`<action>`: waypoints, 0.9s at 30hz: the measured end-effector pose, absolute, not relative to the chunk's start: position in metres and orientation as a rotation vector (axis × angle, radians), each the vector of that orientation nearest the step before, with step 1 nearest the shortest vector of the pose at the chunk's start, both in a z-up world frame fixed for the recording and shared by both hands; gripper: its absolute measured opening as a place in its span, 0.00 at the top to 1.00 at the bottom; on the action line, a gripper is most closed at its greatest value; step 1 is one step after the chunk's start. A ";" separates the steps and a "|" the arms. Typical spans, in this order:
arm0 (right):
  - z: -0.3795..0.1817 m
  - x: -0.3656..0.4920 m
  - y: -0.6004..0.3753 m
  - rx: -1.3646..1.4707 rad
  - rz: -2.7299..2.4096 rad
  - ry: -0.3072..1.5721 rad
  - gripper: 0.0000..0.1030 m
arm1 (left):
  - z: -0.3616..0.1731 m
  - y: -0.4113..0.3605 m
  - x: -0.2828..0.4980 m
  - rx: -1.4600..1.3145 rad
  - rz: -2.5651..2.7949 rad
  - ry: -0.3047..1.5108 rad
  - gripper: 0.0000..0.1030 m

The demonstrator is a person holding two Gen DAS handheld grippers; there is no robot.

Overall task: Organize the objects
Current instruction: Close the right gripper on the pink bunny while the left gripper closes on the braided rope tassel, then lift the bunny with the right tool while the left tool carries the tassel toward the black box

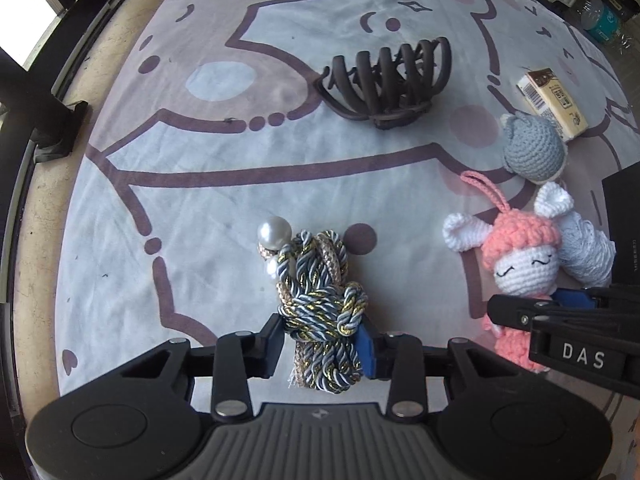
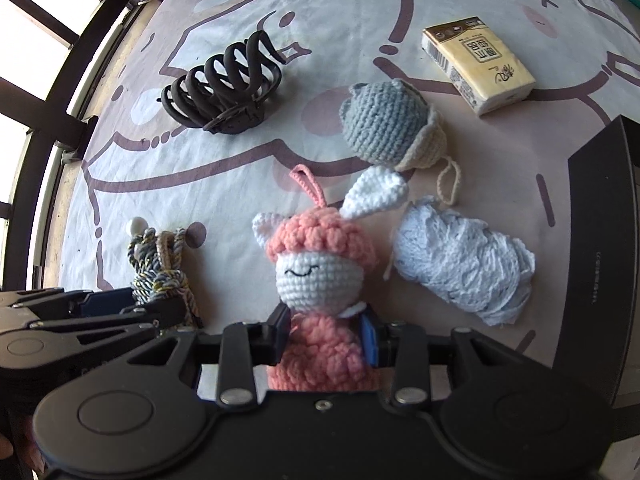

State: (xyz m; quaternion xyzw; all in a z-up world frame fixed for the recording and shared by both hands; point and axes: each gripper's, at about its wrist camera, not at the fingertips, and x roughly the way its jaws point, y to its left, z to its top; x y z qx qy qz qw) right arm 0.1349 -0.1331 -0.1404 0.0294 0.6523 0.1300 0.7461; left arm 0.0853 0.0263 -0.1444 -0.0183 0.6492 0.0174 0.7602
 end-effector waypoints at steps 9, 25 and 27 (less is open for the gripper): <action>-0.137 0.132 -0.124 0.010 0.305 1.410 0.68 | -0.149 0.031 0.090 -0.069 0.062 1.414 0.59; -0.123 0.134 -0.128 0.001 0.280 1.332 0.69 | -0.125 0.052 0.096 -0.118 0.058 1.348 0.60; -0.113 0.134 -0.129 0.017 0.277 1.294 0.69 | -0.115 0.052 0.095 -0.132 0.056 1.318 0.60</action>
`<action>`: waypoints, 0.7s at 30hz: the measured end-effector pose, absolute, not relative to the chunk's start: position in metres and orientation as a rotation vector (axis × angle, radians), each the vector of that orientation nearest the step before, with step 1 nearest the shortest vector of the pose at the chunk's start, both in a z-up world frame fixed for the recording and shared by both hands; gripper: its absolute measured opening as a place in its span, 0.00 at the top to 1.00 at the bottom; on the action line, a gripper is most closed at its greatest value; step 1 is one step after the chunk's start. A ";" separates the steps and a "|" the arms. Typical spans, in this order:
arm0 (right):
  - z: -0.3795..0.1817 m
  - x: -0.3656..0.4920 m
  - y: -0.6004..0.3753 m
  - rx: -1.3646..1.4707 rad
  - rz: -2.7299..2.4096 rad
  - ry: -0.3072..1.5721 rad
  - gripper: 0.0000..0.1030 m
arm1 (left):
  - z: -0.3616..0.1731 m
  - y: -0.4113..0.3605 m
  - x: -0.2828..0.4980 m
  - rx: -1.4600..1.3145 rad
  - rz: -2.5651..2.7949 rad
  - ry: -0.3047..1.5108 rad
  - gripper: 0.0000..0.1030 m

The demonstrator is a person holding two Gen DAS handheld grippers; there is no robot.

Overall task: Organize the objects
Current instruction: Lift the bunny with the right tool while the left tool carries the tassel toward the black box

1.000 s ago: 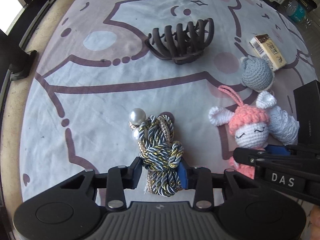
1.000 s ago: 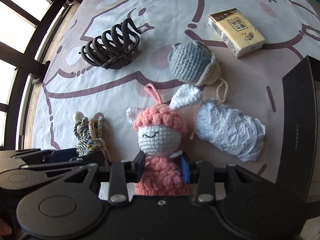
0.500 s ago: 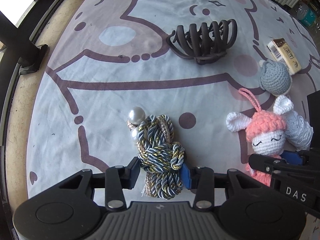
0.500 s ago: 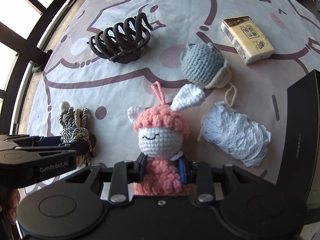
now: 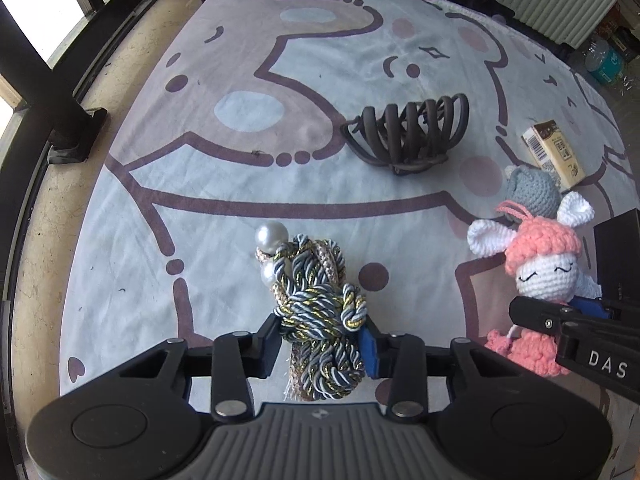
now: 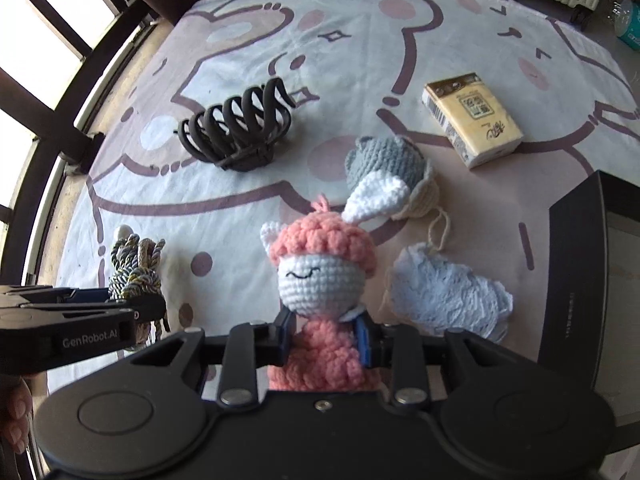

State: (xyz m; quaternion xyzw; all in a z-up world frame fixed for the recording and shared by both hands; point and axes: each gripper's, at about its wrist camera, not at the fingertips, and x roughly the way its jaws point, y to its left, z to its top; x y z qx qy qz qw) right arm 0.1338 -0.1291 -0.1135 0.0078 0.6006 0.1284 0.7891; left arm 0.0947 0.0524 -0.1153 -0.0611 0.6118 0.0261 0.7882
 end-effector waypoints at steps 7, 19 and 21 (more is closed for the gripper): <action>-0.081 0.127 -0.130 0.040 0.272 1.184 0.69 | -0.081 0.056 0.087 -0.169 0.065 1.211 0.60; -0.030 0.108 -0.150 0.104 0.227 0.996 0.69 | -0.035 0.051 0.068 -0.157 0.060 1.055 0.60; -0.023 0.105 -0.154 0.113 0.217 0.974 0.69 | -0.026 0.049 0.064 -0.150 0.058 1.024 0.60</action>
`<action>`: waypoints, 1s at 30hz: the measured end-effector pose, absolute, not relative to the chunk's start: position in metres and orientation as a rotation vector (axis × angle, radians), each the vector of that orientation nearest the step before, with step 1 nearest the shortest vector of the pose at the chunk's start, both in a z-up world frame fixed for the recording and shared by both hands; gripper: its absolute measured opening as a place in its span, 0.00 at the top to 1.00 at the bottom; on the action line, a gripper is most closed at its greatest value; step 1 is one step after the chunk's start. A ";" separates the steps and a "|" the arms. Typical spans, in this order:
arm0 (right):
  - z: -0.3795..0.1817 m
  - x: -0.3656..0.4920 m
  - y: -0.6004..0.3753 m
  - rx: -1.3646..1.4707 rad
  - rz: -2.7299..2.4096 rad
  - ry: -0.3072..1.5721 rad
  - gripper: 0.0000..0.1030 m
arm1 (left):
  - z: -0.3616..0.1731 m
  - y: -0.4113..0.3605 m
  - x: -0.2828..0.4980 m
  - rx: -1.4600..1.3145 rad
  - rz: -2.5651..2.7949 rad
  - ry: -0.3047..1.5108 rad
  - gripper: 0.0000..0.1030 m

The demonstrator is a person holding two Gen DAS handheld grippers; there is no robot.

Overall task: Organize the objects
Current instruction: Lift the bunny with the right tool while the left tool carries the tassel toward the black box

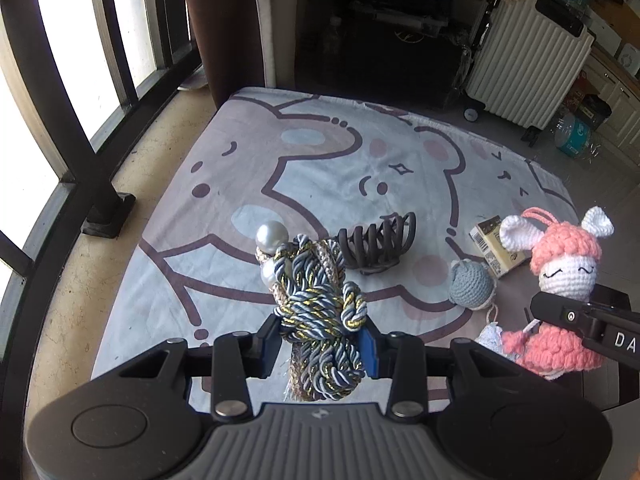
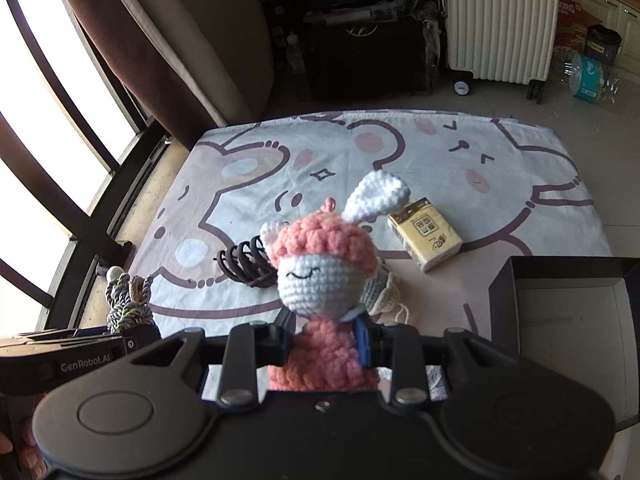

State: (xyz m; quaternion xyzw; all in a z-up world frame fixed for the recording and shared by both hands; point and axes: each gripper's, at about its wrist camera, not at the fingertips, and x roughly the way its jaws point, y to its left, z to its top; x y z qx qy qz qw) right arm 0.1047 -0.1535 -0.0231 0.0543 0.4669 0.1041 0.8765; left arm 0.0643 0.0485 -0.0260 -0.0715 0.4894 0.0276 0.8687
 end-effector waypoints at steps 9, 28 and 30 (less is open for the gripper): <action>0.001 0.091 -0.166 0.115 0.176 0.891 0.69 | 0.002 0.045 0.053 -0.150 0.051 0.921 0.60; 0.029 0.073 -0.191 0.087 0.148 0.778 0.69 | 0.027 0.011 0.049 -0.105 -0.014 0.830 0.60; 0.029 0.073 -0.195 0.084 0.140 0.775 0.69 | 0.027 0.007 0.049 -0.100 -0.020 0.832 0.60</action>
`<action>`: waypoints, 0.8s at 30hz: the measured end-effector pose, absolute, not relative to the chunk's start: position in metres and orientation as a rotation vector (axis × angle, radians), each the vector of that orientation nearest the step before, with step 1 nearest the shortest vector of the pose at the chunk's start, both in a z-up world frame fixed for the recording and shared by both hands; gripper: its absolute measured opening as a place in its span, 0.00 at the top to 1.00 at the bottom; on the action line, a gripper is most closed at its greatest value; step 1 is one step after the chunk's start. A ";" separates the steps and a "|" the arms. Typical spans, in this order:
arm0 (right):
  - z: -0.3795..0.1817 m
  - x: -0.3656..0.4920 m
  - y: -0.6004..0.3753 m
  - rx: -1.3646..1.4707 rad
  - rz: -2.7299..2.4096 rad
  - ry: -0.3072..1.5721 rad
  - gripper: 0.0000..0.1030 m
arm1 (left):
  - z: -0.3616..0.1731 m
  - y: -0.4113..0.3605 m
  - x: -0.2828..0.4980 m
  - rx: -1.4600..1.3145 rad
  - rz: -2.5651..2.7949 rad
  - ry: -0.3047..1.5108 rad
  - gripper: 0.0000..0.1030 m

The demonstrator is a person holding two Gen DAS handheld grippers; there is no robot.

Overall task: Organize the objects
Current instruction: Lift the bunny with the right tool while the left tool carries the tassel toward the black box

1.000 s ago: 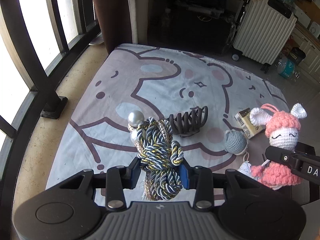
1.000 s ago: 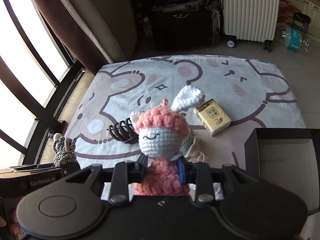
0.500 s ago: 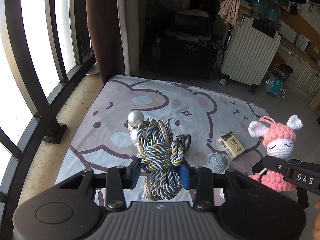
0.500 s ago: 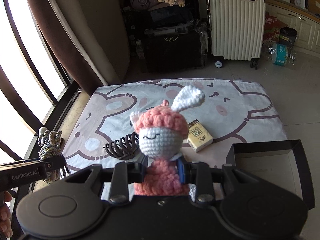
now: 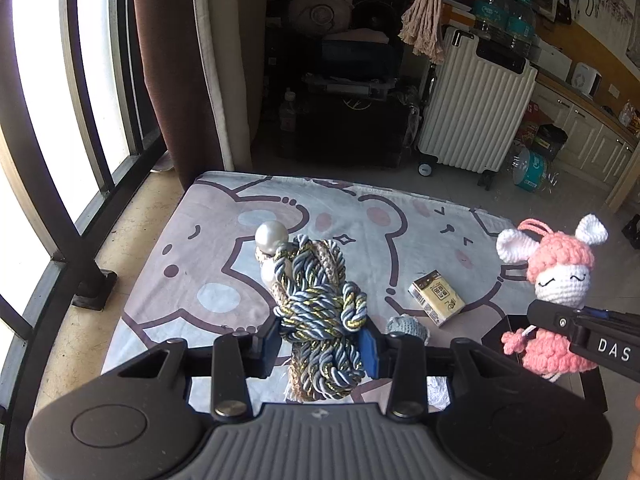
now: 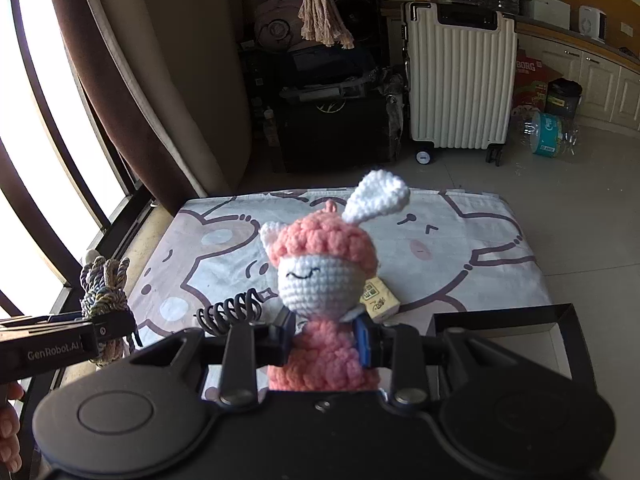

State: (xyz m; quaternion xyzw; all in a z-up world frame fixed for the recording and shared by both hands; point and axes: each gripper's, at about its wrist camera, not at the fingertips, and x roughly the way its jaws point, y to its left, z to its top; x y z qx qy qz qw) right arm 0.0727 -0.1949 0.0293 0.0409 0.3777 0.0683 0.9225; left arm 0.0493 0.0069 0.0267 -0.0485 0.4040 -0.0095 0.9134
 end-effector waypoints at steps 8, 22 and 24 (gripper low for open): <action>0.029 0.069 -0.214 0.094 0.112 0.780 0.69 | 0.026 -0.014 0.051 -0.073 -0.056 0.844 0.60; 0.025 0.065 -0.257 0.109 0.033 0.792 0.69 | 0.016 -0.059 0.061 -0.045 -0.122 0.879 0.60; 0.023 0.064 -0.265 0.116 0.019 0.794 0.69 | 0.015 -0.066 0.062 -0.039 -0.133 0.882 0.60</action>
